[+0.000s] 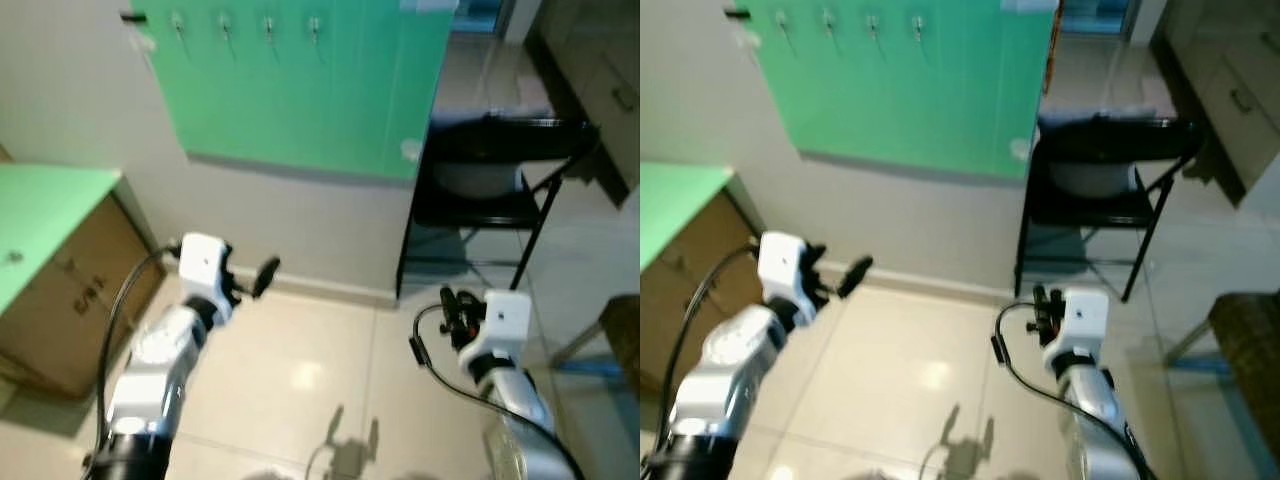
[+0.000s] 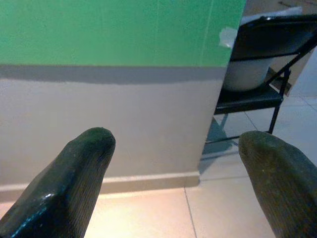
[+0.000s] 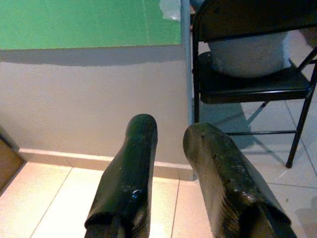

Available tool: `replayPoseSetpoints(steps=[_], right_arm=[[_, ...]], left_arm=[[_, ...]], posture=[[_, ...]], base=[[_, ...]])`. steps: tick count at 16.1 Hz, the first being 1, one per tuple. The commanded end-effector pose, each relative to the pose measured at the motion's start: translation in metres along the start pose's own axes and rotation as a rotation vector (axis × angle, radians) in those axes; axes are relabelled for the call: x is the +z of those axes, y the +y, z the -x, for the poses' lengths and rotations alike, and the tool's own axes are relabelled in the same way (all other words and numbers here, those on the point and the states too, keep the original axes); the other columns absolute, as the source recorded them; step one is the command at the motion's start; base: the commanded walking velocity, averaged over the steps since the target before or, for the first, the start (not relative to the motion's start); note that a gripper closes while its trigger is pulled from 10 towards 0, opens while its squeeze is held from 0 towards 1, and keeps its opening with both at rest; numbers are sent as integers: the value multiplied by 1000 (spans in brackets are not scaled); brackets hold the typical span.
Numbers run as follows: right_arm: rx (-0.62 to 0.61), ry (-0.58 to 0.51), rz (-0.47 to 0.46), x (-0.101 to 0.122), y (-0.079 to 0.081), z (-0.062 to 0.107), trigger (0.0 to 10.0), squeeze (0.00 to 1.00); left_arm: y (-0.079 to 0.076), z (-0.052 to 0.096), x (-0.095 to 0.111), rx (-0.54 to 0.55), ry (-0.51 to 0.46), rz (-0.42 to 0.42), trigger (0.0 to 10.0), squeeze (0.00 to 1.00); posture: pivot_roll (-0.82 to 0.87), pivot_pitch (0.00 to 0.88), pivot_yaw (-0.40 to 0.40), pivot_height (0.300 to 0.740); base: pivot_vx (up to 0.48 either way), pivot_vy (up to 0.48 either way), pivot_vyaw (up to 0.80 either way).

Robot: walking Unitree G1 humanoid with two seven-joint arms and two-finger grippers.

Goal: Hang keys on a hook

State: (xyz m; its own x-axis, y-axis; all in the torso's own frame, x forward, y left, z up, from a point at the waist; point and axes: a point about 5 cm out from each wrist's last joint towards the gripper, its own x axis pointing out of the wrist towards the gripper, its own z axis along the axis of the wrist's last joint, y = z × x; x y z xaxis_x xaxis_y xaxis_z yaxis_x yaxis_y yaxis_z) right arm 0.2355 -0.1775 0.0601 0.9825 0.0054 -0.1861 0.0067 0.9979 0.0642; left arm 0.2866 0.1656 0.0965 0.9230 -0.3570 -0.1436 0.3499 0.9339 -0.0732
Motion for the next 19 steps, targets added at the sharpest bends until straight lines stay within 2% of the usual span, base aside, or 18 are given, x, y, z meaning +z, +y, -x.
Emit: replayPoseSetpoints(steps=[1,3,5,7,12,16,18,19], right_arm=[[-10,-2,-5,-2,-3,-1,10000,1000],[31,-7,-22,-3,0,-2,10000,1000],[68,-15,-16,-5,9,-1,10000,1000],[61,-5,-30,-9,10,1,10000,1000],[56,9,-16,-14,0,7,10000,1000],[61,13,-16,-18,5,10,10000,1000],[69,15,-10,-19,7,10,10000,1000],[70,16,-9,-18,7,10,10000,1000]], left_arm=[[-2,-2,-3,-14,23,-12,10000,0],[-4,-3,-7,-30,44,-110,10000,0],[-7,-3,-11,-30,47,-94,10000,0],[-11,-4,-13,-34,40,-8,10000,0],[-14,-5,-18,-42,49,-21,10000,0],[-12,-6,-18,-40,44,-33,10000,0],[-12,-8,-18,-51,59,-7,10000,0],[-8,-9,-17,-17,77,12,10000,0]], posture=[[-106,0,52,740],[-105,0,54,740],[-110,0,57,740],[-111,0,49,740],[-120,0,45,740],[-124,0,49,740],[-126,0,50,740],[-125,0,47,740]], base=[[0,480,0],[0,480,0],[0,480,0],[0,480,0],[0,480,0],[0,480,0],[0,480,0],[0,476,0]])
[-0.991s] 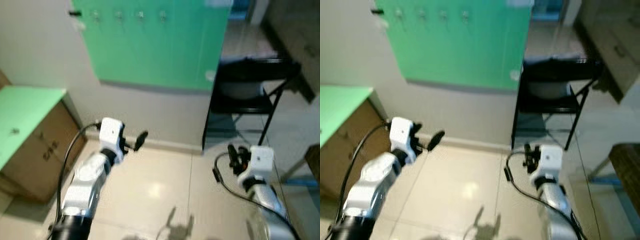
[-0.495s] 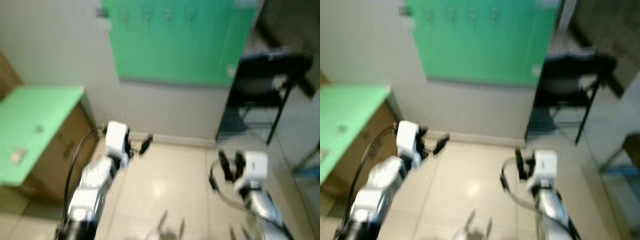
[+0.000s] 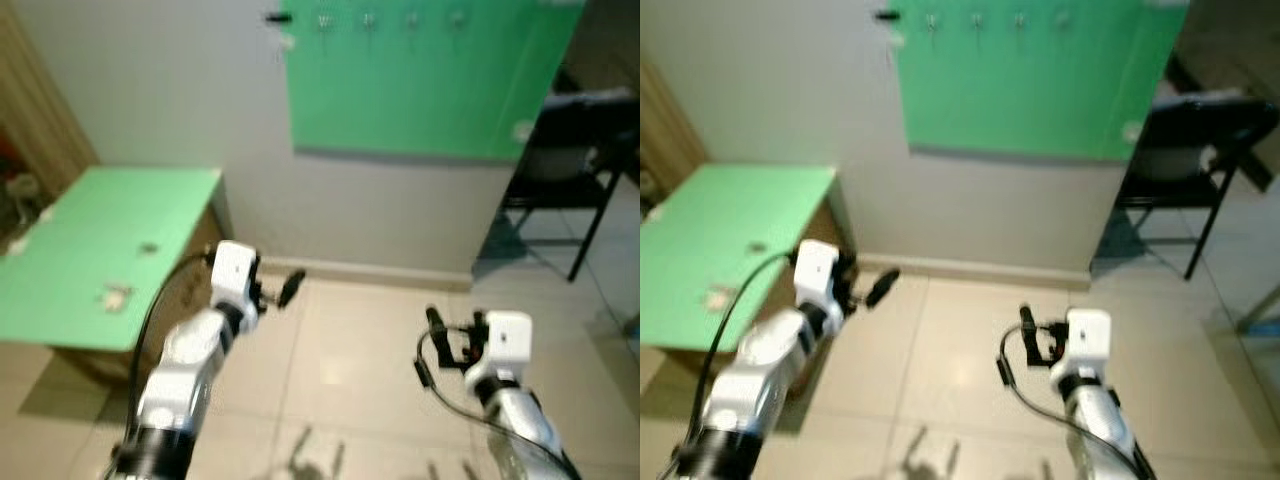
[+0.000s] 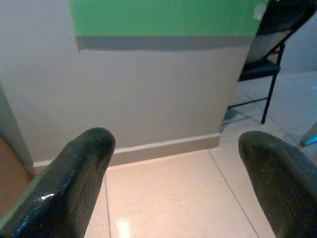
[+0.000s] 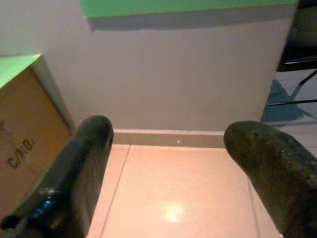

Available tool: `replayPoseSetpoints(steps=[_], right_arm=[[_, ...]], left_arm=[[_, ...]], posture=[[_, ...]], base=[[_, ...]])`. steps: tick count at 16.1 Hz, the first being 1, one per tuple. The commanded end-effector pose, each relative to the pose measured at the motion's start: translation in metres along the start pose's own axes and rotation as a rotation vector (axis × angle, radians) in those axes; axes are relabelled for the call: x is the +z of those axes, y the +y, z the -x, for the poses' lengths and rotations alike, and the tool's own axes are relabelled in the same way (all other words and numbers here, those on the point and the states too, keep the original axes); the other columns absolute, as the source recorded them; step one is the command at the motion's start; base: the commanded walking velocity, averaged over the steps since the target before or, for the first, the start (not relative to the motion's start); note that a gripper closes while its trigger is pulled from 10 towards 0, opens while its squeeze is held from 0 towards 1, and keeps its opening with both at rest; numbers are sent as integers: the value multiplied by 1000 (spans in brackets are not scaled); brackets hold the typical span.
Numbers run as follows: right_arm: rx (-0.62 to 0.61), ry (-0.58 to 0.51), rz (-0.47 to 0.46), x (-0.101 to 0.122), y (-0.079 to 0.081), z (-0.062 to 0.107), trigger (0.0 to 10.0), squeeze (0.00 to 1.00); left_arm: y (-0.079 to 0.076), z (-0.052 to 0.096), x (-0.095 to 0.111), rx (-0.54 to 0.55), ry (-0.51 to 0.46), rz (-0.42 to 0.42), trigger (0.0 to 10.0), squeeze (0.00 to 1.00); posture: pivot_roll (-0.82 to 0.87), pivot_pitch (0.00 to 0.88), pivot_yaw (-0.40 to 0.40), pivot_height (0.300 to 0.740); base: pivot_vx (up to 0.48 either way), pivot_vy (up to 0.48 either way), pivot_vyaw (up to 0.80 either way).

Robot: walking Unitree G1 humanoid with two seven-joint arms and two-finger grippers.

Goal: Hang keys on a hook

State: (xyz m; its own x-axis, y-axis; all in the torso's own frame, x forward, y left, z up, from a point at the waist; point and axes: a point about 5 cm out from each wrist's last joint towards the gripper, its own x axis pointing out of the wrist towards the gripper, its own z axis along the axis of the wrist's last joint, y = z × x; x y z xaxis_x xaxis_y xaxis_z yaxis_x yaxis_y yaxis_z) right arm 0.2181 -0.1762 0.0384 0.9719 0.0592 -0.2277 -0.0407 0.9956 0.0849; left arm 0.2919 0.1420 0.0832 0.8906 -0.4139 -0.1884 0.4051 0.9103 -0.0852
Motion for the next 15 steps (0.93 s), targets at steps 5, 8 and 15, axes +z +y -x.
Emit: replayPoseSetpoints(steps=[5,8,15], right_arm=[[3,-38,29,10,6,-7,10000,1000],[17,-13,77,8,12,-9,10000,0],[15,1,74,5,13,-7,10000,0]], left_arm=[[5,6,-7,39,22,-34,10000,0],[1,1,-6,19,32,-123,10000,0],[-1,-4,-4,1,42,-155,10000,0]], posture=[[-114,0,43,740],[-114,0,50,740],[-124,0,58,740]], base=[[0,477,0],[0,145,0],[367,200,0]])
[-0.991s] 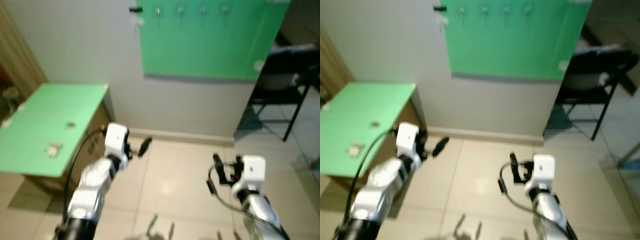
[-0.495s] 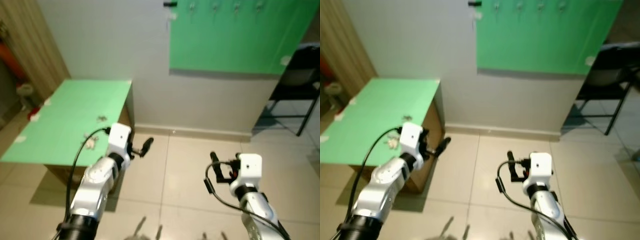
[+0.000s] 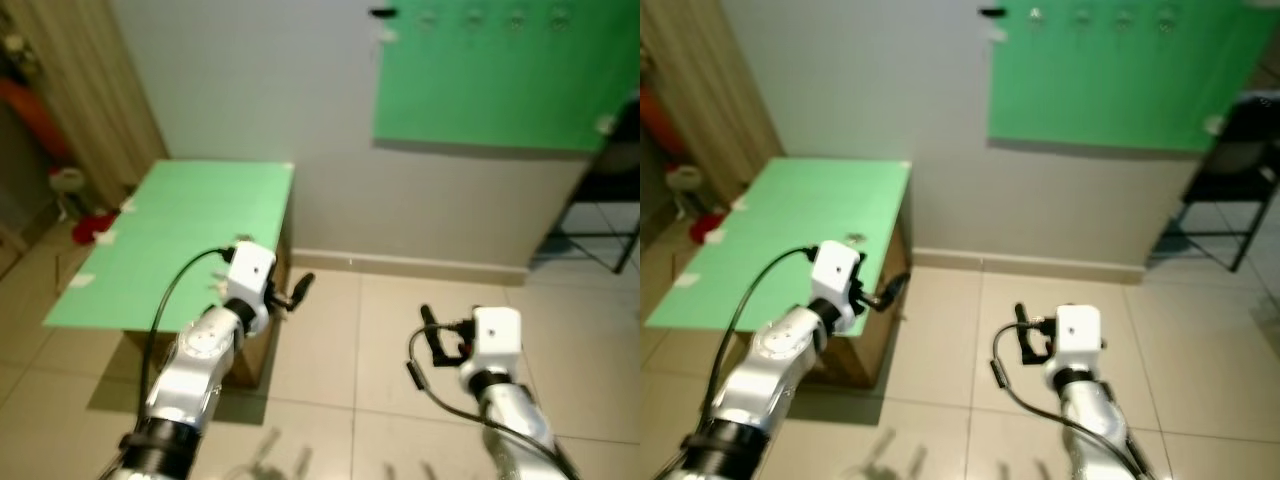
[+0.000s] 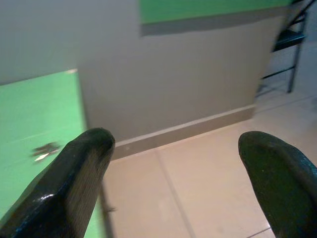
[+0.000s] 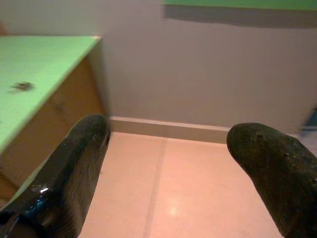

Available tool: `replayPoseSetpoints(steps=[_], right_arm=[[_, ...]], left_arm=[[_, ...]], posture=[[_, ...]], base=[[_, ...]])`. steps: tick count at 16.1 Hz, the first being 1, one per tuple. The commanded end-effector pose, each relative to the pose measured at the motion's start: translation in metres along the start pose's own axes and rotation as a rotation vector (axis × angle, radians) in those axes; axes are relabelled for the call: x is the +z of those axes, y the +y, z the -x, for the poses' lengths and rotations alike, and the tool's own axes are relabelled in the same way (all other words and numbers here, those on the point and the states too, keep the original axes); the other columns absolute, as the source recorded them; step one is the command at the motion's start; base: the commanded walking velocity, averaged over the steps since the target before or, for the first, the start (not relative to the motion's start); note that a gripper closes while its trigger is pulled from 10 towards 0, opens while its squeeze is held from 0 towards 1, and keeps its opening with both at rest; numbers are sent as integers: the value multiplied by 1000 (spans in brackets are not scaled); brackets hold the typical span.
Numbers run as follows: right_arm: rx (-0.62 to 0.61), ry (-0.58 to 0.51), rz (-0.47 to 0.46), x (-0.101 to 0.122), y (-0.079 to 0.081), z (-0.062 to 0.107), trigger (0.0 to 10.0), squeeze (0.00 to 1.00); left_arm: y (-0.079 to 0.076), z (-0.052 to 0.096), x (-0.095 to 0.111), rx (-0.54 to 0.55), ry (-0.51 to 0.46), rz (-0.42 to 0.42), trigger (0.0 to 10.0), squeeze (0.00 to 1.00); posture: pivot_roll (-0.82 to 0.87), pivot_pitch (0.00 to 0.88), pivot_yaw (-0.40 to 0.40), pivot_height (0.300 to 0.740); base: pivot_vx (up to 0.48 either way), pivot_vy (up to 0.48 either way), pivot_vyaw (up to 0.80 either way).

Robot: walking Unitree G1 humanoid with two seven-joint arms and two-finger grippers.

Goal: Hang keys on a hook

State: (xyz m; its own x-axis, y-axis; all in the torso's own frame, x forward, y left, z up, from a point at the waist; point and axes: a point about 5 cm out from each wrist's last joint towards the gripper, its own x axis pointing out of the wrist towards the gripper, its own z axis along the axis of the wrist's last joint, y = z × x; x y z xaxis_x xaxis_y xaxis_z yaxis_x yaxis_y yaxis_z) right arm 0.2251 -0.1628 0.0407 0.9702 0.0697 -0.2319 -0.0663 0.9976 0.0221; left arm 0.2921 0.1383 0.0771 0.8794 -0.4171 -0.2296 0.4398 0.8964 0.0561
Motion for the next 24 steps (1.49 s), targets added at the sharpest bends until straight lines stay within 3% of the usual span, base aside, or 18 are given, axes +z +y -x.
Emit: replayPoseSetpoints(steps=[1,5,8,24], right_arm=[[12,1,8,2,1,0,10000,0],[25,5,18,3,3,-3,10000,0],[45,4,54,4,6,-4,10000,0],[115,13,108,7,12,-17,10000,0]], left_arm=[[0,-2,2,3,0,-10,10000,0],[-2,-3,2,-1,5,-40,10000,0],[-1,-5,0,31,33,-124,10000,0],[-9,-8,-1,9,37,-125,10000,0]], posture=[[-124,0,58,740],[-118,0,57,740],[-115,0,58,740],[-83,0,37,740]], base=[[446,0,0],[448,0,0],[0,0,733],[263,-302,677]])
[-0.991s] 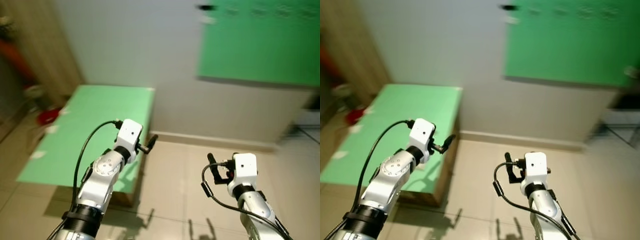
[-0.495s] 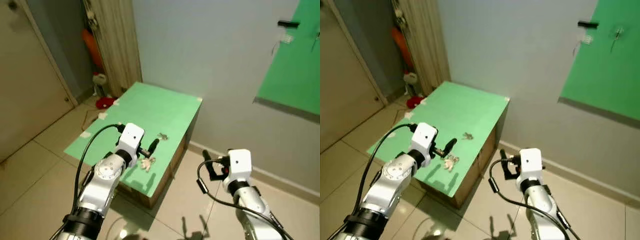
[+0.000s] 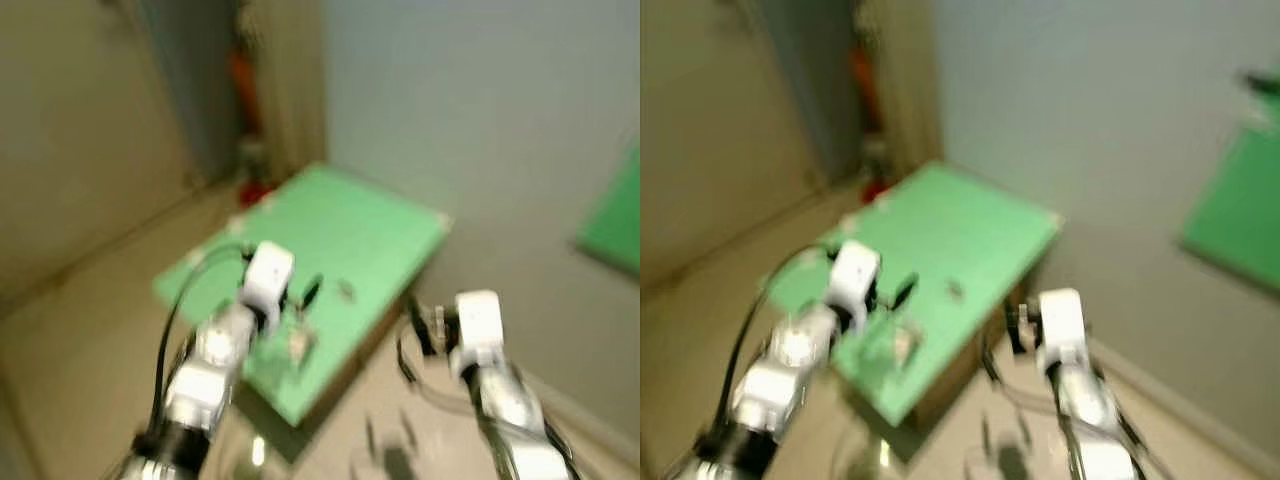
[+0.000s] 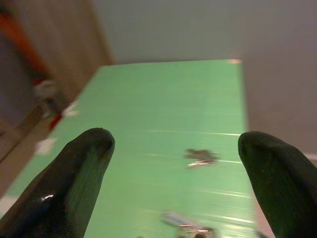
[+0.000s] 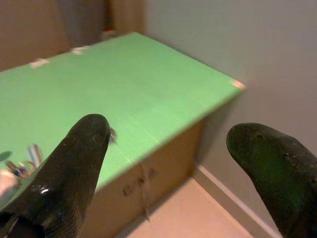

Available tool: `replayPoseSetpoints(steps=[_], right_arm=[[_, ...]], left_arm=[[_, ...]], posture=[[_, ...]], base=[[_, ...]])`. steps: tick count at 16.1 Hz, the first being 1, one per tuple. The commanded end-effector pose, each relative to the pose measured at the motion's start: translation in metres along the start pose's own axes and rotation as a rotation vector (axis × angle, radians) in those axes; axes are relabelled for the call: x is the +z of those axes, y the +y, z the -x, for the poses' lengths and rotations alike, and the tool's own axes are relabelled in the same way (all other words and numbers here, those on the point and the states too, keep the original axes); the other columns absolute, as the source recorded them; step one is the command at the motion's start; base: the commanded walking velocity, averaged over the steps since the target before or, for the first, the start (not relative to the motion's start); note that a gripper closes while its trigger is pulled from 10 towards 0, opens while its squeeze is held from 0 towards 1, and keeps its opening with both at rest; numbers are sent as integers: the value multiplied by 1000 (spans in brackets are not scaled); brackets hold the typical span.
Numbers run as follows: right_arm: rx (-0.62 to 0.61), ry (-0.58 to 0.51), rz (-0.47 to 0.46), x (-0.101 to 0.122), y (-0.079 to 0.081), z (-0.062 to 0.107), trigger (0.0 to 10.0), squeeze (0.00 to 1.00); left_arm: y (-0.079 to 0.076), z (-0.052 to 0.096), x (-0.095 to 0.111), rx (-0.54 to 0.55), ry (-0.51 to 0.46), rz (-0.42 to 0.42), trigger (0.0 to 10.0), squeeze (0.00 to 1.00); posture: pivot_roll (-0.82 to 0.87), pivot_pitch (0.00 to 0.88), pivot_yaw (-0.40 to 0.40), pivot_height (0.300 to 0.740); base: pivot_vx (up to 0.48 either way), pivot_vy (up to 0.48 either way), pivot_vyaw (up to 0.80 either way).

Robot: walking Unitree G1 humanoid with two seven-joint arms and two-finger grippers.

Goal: Hang keys on a hook

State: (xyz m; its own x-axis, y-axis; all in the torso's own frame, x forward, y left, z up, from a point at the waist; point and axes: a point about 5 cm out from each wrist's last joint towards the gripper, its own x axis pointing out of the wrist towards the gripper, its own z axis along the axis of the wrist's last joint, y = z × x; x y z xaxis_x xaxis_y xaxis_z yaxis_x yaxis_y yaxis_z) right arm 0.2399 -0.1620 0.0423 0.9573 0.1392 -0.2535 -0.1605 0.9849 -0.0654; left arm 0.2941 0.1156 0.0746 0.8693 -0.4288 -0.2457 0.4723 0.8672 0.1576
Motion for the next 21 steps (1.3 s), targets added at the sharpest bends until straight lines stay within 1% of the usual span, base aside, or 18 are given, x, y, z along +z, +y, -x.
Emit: replayPoseSetpoints(steps=[1,3,4,5,9,10,11,12,14,15,16,17,18,19,20,21], right_arm=[[67,-2,3,2,14,-5,10000,0],[112,18,39,0,19,-5,10000,0],[123,22,37,-2,20,-5,10000,0],[113,48,30,-5,18,-5,10000,0],[103,38,22,-3,16,-4,10000,0],[96,33,15,-3,16,-2,10000,0],[94,32,15,-3,16,-1,10000,0],[86,32,17,-3,15,2,10000,0],[77,30,10,-3,13,6,10000,0],[54,44,9,-5,8,19,10000,0],[39,57,4,-7,5,28,10000,0],[39,57,4,-7,5,28,10000,0],[29,110,23,-15,-2,56,10000,0],[19,166,42,-21,-10,82,10000,0],[-7,197,43,-22,-17,98,10000,0],[-25,220,38,-22,-20,113,10000,0]], left_arm=[[9,4,-5,24,27,-7,10000,0],[9,4,-8,30,44,-10,10000,0],[10,4,-8,35,48,-15,10000,0],[11,3,-8,39,40,-24,10000,0],[9,-1,-9,27,64,-26,10000,0],[9,-6,-11,4,87,-38,10000,0],[11,-11,-13,2,102,-45,10000,0],[20,-24,-14,7,130,-45,10000,0],[23,-28,-16,17,144,-37,10000,0],[29,-33,-18,64,181,-51,10000,0],[33,-34,-18,93,192,-59,10000,0],[33,-34,-18,93,192,-59,10000,0],[37,-35,-23,106,240,-62,10000,0],[38,-32,-34,116,312,-92,10000,0],[42,-27,-43,151,372,-105,10000,0],[47,-23,-49,197,409,-112,10000,0]], posture=[[-81,0,34,740],[-79,0,28,740],[-77,0,26,740],[-78,0,23,740],[-88,0,21,740],[-92,0,18,740],[-99,0,18,740],[-122,0,16,740],[-135,13,12,740],[-203,98,-14,740],[-213,109,-19,740],[-213,109,-19,740],[-305,190,-54,740],[-346,228,-75,740],[-372,249,-89,740],[-413,281,-114,740]], base=[[0,-424,644],[0,-441,644],[0,-446,650],[330,-345,0],[0,0,0],[0,0,0],[0,0,0],[0,0,0],[0,0,0],[0,0,0],[0,0,0],[0,0,0],[0,0,0],[0,0,0],[0,0,0],[0,0,0]])
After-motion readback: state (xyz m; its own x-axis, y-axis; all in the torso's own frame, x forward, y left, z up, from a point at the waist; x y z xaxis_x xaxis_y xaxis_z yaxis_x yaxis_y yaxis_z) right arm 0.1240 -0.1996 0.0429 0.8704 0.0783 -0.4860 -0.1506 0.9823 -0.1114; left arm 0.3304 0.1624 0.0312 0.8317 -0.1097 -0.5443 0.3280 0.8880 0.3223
